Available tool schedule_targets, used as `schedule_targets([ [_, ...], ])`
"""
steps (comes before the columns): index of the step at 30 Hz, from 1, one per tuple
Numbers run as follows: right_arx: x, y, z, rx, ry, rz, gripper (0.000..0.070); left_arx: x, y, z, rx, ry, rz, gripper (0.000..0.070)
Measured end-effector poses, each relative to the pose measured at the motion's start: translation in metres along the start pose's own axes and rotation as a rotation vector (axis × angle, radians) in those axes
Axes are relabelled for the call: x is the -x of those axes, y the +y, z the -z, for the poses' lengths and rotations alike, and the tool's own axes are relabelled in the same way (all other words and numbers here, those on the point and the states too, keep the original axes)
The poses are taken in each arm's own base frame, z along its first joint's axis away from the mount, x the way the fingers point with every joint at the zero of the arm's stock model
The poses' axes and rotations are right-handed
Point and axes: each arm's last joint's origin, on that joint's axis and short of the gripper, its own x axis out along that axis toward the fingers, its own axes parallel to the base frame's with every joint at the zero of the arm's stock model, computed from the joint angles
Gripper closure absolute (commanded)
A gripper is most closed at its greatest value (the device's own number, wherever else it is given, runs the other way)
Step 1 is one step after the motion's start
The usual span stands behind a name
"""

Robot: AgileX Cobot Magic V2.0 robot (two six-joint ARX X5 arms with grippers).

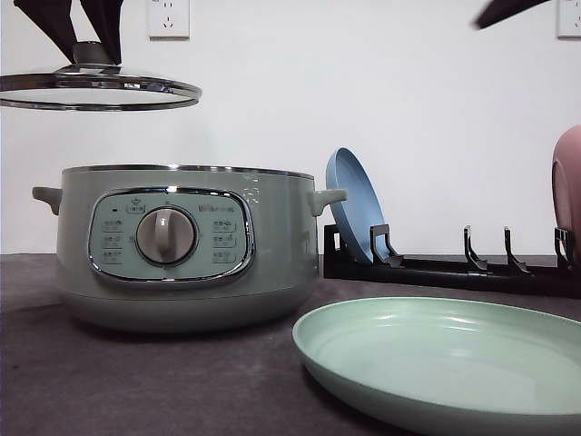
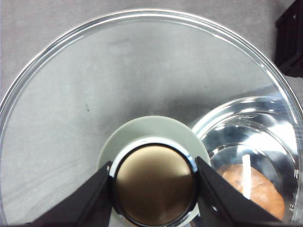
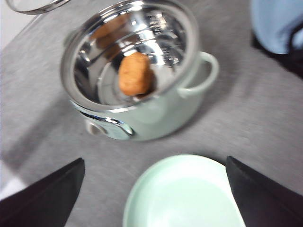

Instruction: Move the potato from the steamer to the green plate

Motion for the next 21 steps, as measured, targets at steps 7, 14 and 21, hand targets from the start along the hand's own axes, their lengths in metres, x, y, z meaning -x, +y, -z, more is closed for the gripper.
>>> schedule_targets([
  [7,-0.059,0.002,-0.058,-0.013,0.102,-0.064,0.0098,0.000,0.009,-0.001,0.018,-0.018,-0.015,0.0700],
  [14,-0.122,0.008,-0.094,0.017,0.219,-0.074,0.0098,0.001,0.021,-0.002,0.044,-0.035,-0.038,0.0700],
  [21,-0.175,0.020,-0.118,0.063,0.287,-0.094,0.0094,0.001,0.028,-0.002,0.059,-0.045,-0.051,0.0700],
])
